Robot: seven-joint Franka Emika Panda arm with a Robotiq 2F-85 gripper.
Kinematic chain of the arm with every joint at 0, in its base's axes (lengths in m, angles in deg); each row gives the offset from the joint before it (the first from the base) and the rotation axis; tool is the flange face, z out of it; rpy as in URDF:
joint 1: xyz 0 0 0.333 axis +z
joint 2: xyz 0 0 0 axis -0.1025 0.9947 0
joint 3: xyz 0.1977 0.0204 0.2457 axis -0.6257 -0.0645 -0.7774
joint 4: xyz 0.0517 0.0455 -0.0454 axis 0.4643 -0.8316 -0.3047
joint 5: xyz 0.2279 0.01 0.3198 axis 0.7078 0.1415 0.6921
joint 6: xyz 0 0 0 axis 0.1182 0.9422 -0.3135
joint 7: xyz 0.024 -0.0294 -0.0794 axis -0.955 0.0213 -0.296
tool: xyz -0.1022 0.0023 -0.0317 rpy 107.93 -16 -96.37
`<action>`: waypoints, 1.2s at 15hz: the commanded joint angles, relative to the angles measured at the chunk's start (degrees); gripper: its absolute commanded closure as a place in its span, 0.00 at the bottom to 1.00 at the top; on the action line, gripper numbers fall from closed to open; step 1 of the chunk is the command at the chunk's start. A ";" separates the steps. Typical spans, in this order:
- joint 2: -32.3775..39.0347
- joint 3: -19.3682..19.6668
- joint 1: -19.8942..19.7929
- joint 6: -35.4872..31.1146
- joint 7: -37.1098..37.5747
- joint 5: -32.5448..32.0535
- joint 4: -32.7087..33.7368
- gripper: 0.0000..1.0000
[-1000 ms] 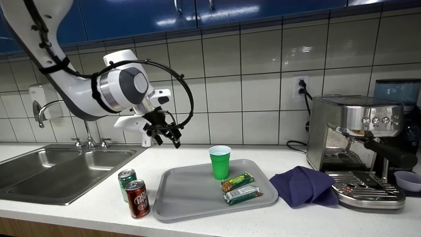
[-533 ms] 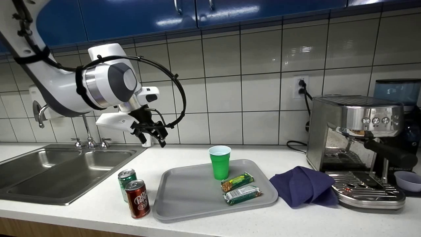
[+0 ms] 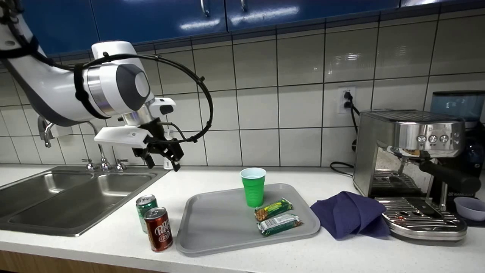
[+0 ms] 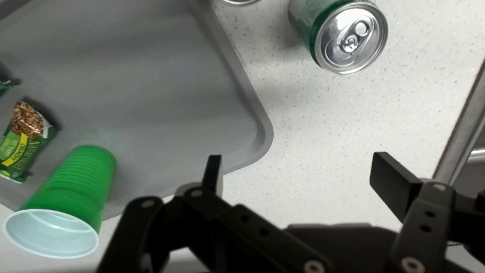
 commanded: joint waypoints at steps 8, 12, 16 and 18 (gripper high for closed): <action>-0.54 -34.60 -31.88 2.73 -17.62 13.28 -3.30 0.00; 0.00 -43.75 -39.26 2.42 -20.22 15.39 -4.05 0.00; 1.98 -48.39 -42.64 1.11 -20.23 15.11 -3.94 0.00; 3.45 -49.80 -43.54 0.07 -19.80 14.98 -3.59 0.00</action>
